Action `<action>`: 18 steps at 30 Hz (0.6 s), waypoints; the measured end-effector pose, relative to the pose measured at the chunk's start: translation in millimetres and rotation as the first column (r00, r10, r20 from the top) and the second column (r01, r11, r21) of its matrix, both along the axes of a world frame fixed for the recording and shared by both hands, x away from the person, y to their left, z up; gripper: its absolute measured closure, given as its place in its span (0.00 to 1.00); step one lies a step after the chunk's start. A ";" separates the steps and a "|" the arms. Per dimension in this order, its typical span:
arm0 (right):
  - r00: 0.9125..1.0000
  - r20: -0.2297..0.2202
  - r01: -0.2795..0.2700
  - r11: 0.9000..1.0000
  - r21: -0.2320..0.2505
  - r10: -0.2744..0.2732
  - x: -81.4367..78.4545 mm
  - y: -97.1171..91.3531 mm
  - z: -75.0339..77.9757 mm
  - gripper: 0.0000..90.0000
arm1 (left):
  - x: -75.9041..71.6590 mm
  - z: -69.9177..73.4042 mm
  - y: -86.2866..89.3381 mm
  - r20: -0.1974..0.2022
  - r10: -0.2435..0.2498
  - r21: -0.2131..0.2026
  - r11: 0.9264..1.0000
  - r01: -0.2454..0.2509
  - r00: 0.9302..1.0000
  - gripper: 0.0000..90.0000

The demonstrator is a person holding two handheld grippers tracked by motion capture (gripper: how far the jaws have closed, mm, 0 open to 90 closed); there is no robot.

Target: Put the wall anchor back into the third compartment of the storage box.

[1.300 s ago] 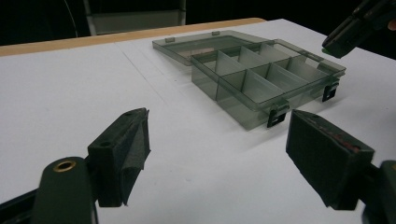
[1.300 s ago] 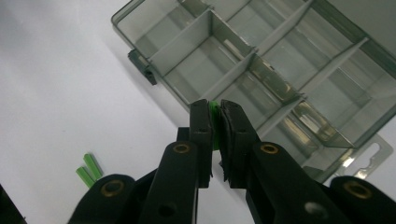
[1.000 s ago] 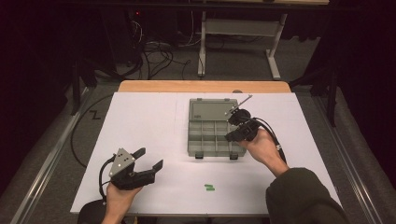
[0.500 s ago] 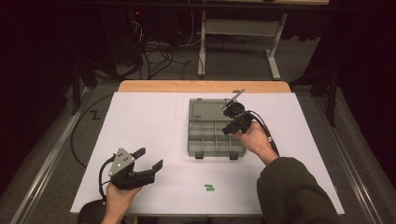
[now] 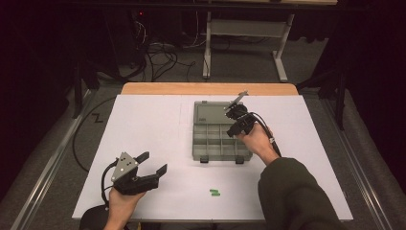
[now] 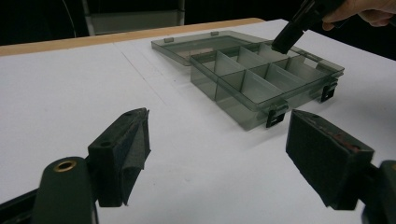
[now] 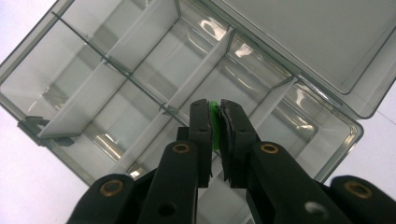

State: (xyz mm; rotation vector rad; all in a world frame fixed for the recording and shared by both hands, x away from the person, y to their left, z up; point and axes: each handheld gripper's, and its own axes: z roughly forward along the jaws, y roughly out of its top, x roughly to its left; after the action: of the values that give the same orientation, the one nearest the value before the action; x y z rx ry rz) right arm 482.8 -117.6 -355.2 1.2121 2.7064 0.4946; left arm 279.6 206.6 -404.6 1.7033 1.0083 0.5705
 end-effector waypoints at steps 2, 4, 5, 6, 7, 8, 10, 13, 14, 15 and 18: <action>1.000 -0.004 0.004 1.000 -0.008 -0.004 1.3 0.0 -1.5 0.96 | -0.1 0.0 -0.1 0.001 -0.001 0.000 1.000 0.001 1.000 0.25; 1.000 -0.008 0.014 1.000 -0.010 -0.014 2.0 0.3 -2.3 0.96 | -0.2 0.0 -0.4 0.000 -0.002 0.002 1.000 0.002 1.000 0.25; 1.000 -0.002 0.006 1.000 -0.013 -0.006 3.0 0.1 -3.2 0.96 | -0.2 0.0 -0.5 0.000 -0.001 0.002 1.000 0.001 1.000 0.25; 1.000 -0.004 0.008 1.000 -0.014 -0.008 3.4 0.7 -4.3 0.96 | -0.2 0.0 -0.4 0.000 -0.001 0.002 1.000 0.001 1.000 0.25; 1.000 -0.005 0.007 1.000 -0.020 -0.008 3.7 1.4 -5.3 0.96 | -0.2 0.0 -0.3 0.000 -0.001 0.002 1.000 0.001 1.000 0.25; 1.000 -0.007 0.008 1.000 -0.021 -0.009 4.0 2.4 -6.5 0.96 | -0.1 0.0 -0.3 0.000 -0.001 0.001 1.000 0.001 1.000 0.25; 1.000 -0.006 0.007 1.000 -0.026 -0.007 4.9 4.1 -8.1 0.95 | -0.1 -0.1 -0.3 0.000 -0.001 0.001 1.000 0.001 1.000 0.25; 1.000 -0.007 0.001 0.999 -0.034 -0.001 6.4 5.8 -9.9 0.95 | 0.0 -0.1 -0.4 -0.001 -0.002 0.002 1.000 0.002 1.000 0.25; 1.000 -0.013 0.006 0.999 -0.037 -0.007 6.5 6.3 -10.4 0.95 | 0.0 -0.1 -0.3 -0.001 -0.002 0.002 1.000 0.002 1.000 0.25; 1.000 -0.010 0.000 0.999 -0.042 -0.001 7.3 6.4 -11.6 0.95 | -0.1 0.0 -0.3 0.000 -0.002 0.001 1.000 0.002 1.000 0.25; 1.000 -0.018 0.005 0.999 -0.050 -0.006 8.8 7.1 -14.7 0.95 | 0.0 -0.1 -0.3 -0.001 -0.002 0.002 1.000 0.002 1.000 0.25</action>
State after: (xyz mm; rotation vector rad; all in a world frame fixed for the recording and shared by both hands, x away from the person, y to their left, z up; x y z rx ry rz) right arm 491.6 -110.5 -370.0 1.2171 2.7128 0.4147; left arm 279.6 206.3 -404.7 1.7065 1.0071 0.5690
